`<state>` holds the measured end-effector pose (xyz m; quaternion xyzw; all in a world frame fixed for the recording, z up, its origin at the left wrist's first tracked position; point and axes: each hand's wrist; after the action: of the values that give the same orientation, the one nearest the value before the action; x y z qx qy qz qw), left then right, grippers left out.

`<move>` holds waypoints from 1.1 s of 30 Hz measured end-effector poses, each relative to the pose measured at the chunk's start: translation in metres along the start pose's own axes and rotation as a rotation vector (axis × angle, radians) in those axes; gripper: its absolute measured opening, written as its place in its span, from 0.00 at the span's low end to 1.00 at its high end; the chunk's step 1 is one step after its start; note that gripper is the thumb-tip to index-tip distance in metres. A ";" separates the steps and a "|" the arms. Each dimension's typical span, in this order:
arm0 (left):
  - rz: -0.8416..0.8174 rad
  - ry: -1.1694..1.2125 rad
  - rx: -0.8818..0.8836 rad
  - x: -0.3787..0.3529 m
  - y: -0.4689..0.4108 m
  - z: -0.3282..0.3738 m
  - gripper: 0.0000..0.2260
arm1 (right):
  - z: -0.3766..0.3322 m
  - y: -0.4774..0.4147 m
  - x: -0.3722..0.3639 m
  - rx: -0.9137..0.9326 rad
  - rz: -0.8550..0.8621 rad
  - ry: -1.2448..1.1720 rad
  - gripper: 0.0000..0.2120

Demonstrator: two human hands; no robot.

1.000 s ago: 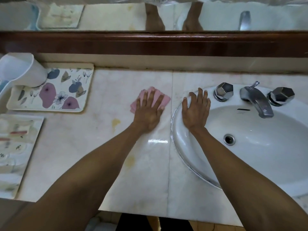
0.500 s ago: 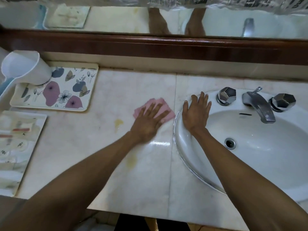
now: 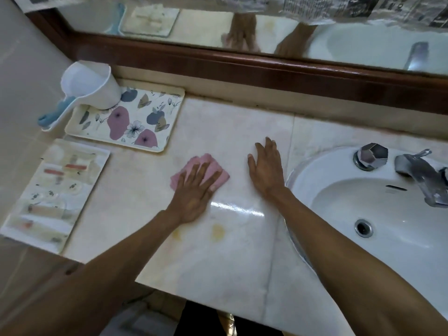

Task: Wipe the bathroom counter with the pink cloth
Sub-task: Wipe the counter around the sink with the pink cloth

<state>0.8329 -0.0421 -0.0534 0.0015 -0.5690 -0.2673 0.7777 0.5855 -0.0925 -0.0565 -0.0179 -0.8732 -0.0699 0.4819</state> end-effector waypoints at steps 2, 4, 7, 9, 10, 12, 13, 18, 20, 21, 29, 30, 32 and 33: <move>0.038 -0.071 -0.056 -0.016 0.020 0.010 0.23 | -0.004 0.000 -0.013 0.003 0.007 0.056 0.25; 0.066 -0.136 -0.126 -0.016 0.018 0.001 0.23 | -0.004 0.001 -0.021 -0.007 0.038 0.092 0.26; 0.107 -0.141 -0.070 0.011 -0.023 -0.020 0.23 | -0.002 0.003 -0.028 -0.015 0.087 0.103 0.26; 0.097 -0.097 0.055 0.023 -0.051 -0.021 0.23 | -0.001 0.004 -0.031 -0.015 0.111 0.118 0.26; 0.114 -0.089 0.090 0.022 -0.057 -0.016 0.24 | -0.001 0.004 -0.033 -0.015 0.114 0.126 0.26; 0.148 -0.080 0.087 0.013 -0.049 -0.004 0.24 | 0.000 0.004 -0.034 -0.022 0.121 0.142 0.26; 0.162 -0.091 0.042 0.004 -0.033 0.003 0.24 | 0.000 0.004 -0.034 -0.023 0.127 0.152 0.27; 0.027 -0.161 -0.199 -0.009 0.026 -0.023 0.23 | -0.001 0.005 -0.033 -0.027 0.121 0.160 0.27; 0.049 -0.208 -0.143 0.008 0.007 -0.048 0.24 | 0.000 0.004 -0.032 -0.022 0.113 0.152 0.27; 0.054 -0.185 -0.058 0.019 -0.006 -0.055 0.24 | 0.000 0.004 -0.032 -0.019 0.110 0.147 0.27; 0.112 -0.088 0.012 -0.001 -0.002 -0.008 0.26 | -0.005 0.004 -0.034 -0.027 0.129 0.162 0.26; 0.094 -0.094 -0.036 -0.005 0.010 -0.011 0.25 | -0.007 0.003 -0.034 -0.031 0.129 0.177 0.26; 0.072 -0.095 -0.068 -0.005 0.031 -0.031 0.25 | -0.017 0.002 -0.037 -0.020 0.119 0.208 0.25; 0.072 -0.099 -0.062 -0.002 0.039 -0.044 0.25 | -0.023 0.000 -0.039 0.001 0.107 0.217 0.25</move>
<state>0.8871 -0.0210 -0.0588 -0.0563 -0.5977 -0.2565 0.7575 0.6256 -0.0939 -0.0778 -0.0564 -0.8137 -0.0453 0.5767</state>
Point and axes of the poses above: each hand's wrist, its own y-axis away from the middle knuckle, its own x-axis out of the back of the hand, z = x × y, and after that the axes turned 2 degrees about -x, right-handed
